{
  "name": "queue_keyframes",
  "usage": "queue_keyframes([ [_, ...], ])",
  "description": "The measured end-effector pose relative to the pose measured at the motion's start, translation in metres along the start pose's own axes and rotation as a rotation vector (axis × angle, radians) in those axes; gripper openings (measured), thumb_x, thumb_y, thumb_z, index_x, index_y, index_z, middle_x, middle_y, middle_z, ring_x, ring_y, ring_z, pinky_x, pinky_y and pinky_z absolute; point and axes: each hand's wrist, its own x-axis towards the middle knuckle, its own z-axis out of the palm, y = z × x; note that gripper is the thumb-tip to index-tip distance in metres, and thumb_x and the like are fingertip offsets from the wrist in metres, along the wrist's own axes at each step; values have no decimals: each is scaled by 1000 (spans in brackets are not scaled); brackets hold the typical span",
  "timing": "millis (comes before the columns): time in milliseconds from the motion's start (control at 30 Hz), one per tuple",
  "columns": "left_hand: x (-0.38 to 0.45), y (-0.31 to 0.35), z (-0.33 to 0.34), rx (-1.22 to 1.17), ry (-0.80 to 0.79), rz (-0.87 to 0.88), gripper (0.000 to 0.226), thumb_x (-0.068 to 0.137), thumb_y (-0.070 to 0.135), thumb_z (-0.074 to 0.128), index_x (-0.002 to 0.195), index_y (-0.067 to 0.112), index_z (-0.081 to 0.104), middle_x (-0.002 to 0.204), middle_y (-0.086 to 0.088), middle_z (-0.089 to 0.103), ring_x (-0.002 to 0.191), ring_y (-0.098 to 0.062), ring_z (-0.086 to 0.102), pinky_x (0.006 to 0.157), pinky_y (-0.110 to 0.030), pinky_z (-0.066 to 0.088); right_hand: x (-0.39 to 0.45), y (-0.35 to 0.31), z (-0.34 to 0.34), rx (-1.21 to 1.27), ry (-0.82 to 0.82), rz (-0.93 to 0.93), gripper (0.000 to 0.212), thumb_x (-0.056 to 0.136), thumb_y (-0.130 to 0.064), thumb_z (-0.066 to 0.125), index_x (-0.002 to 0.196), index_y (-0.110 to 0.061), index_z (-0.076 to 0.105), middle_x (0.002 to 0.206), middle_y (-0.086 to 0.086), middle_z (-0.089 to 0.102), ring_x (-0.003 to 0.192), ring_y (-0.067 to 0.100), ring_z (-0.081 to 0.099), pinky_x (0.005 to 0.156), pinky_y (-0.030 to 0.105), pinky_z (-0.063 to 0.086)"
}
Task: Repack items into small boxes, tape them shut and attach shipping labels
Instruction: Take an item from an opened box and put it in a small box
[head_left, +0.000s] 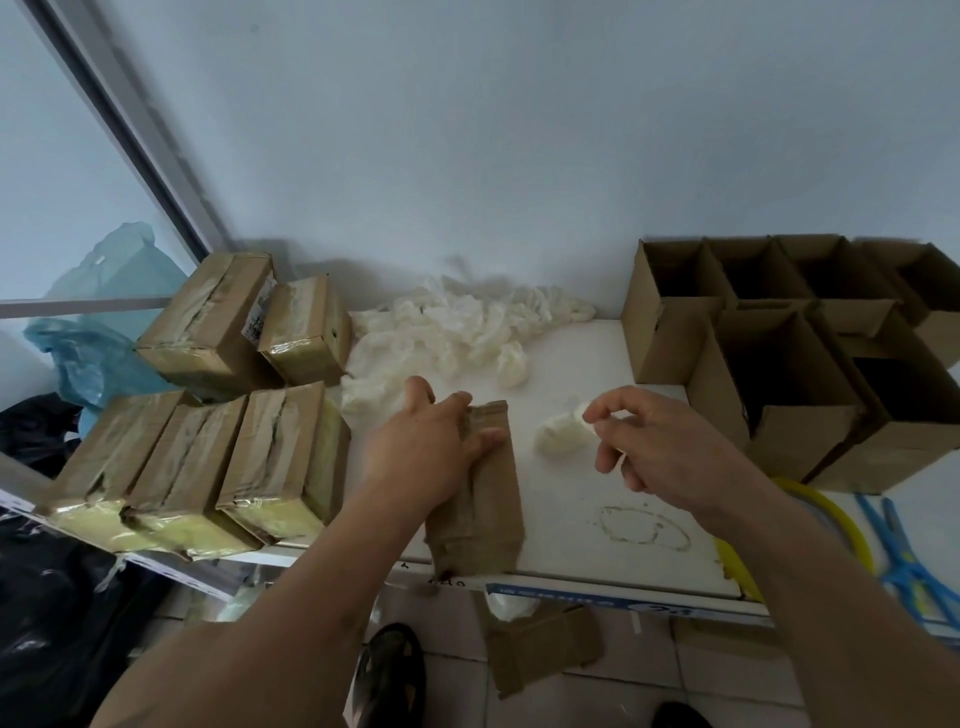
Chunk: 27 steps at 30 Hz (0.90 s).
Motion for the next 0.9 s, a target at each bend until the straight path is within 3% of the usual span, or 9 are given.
queue_keyframes([
  [167,5,-1,-4,7,-49,-148,63,92,69,39,117,12,54,113,-9,53,93,-26,57,71,-33,41,-10,1,1,133,-208,48,40,82,-47,72,116,-33,56,100,-5,71,81,13,71,72,28,55],
  [267,1,-3,-11,140,-19,-168,65,89,77,31,105,17,51,94,-2,58,80,-20,54,63,-33,41,-17,4,4,123,-153,15,36,78,-43,75,107,-29,59,85,-6,69,68,9,64,64,22,52],
  [300,-1,-4,-11,166,17,-125,63,90,75,31,113,20,50,105,-2,59,90,-21,56,68,-34,44,-18,6,5,90,-73,-12,28,82,-41,73,101,-25,61,75,-6,65,61,6,58,58,19,50],
  [367,-4,-7,-9,141,40,107,61,91,69,38,140,33,38,144,0,42,130,-25,42,99,-43,41,-19,10,5,32,69,-51,24,88,-43,66,90,-20,64,62,-3,59,53,5,51,50,15,44],
  [400,-6,-8,-9,103,-44,248,68,89,70,44,147,41,27,157,5,25,144,-24,22,113,-46,27,-20,12,4,38,110,-54,23,91,-42,62,87,-19,64,60,0,57,51,5,50,49,15,44],
  [467,-8,-11,-8,35,-275,402,88,77,76,54,151,48,14,162,15,4,149,-17,-3,120,-45,8,-22,15,3,121,168,-50,15,96,-31,58,87,-21,64,62,2,58,51,8,52,51,18,47],
  [533,-9,-14,-6,-1,-373,404,101,68,80,60,151,48,12,161,16,5,148,-15,0,120,-44,13,-24,18,4,222,205,-20,9,97,-21,56,91,-23,63,69,5,63,52,10,56,51,20,50],
  [733,-9,-4,-3,78,-213,290,97,67,89,48,149,45,21,148,15,28,135,-16,25,102,-36,37,-29,25,7,309,234,5,3,95,-20,61,94,-19,64,79,7,72,63,18,67,60,27,58],
  [900,-7,-2,-5,50,-298,253,105,64,87,55,152,44,17,150,12,26,137,-18,22,106,-39,35,-27,31,14,346,254,-4,7,94,-18,63,100,-21,62,83,5,73,75,20,72,70,33,61],
])
